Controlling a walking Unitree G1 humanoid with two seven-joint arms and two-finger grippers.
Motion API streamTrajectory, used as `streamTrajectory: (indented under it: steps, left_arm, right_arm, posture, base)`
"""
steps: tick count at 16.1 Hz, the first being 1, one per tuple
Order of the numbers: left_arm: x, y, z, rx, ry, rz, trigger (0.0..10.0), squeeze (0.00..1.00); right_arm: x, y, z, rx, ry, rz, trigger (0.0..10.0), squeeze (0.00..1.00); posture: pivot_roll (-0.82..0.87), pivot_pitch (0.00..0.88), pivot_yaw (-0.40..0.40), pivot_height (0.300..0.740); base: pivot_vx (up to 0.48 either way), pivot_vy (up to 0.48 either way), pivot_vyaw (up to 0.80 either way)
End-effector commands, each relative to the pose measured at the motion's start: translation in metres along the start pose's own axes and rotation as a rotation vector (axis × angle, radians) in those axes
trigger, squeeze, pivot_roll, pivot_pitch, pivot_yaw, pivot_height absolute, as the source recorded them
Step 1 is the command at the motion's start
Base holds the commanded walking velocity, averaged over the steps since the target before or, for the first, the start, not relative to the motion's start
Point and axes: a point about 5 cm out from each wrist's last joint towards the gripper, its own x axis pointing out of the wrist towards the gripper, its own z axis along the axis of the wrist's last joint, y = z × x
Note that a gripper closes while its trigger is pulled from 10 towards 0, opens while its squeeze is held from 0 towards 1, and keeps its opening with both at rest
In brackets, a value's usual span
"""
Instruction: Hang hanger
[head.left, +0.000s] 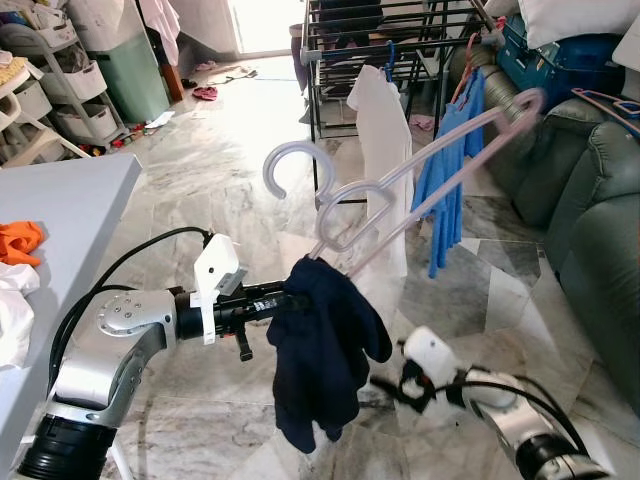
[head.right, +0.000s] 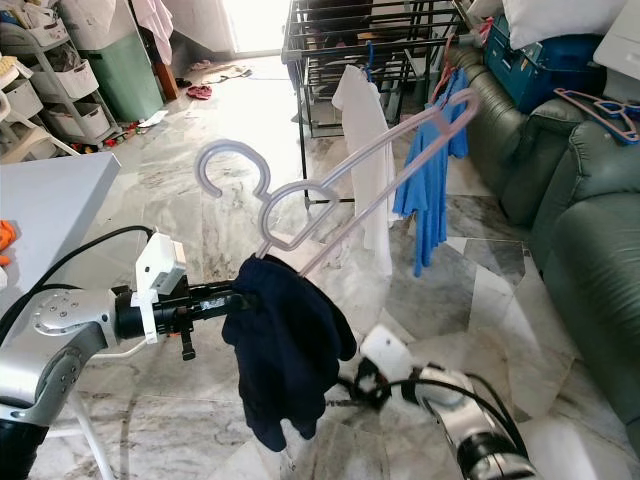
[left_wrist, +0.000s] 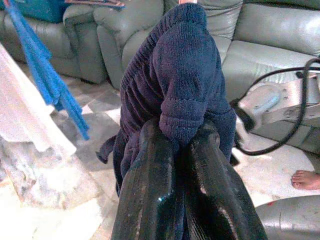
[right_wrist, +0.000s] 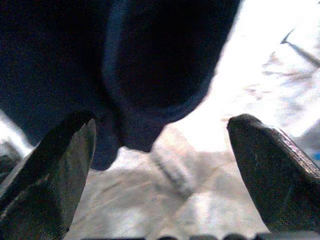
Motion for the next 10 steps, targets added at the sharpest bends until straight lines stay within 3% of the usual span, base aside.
streamTrajectory:
  steps: [1,4,6,9,10]
  left_arm:
    - [-0.004,0.0,0.008,0.026,-0.017,0.004,10.0,0.0]
    - [-0.004,-0.003,0.012,0.026,-0.026,-0.001,10.0,0.0]
    - [-0.003,-0.005,0.015,0.025,-0.033,-0.015,10.0,0.0]
    - [-0.003,-0.006,0.015,0.02,-0.03,-0.022,10.0,0.0]
    - [-0.003,-0.007,0.014,0.02,-0.029,-0.023,10.0,0.0]
  right_arm:
    - [0.003,0.0,0.002,-0.011,0.007,-0.019,10.0,0.0]
    - [0.006,-0.003,0.006,0.015,-0.006,-0.085,10.0,0.0]
    - [0.013,-0.004,0.018,-0.051,-0.033,-0.12,10.0,0.0]
    - [0.021,-0.005,0.034,-0.056,-0.085,-0.114,10.0,0.0]
    - [0.023,-0.003,0.036,-0.059,-0.094,-0.096,8.9,0.0]
  posture:
    - [-0.03,0.0,0.088,0.74]
    - [-0.02,0.0,0.089,0.74]
    - [-0.02,0.0,0.093,0.74]
    - [-0.02,0.0,0.095,0.74]
    - [-0.02,0.0,0.095,0.74]
  base:
    - [0.0,0.0,0.0]
    - [0.0,0.0,0.0]
    - [0.0,0.0,0.0]
    - [0.0,0.0,0.0]
    - [0.0,0.0,0.0]
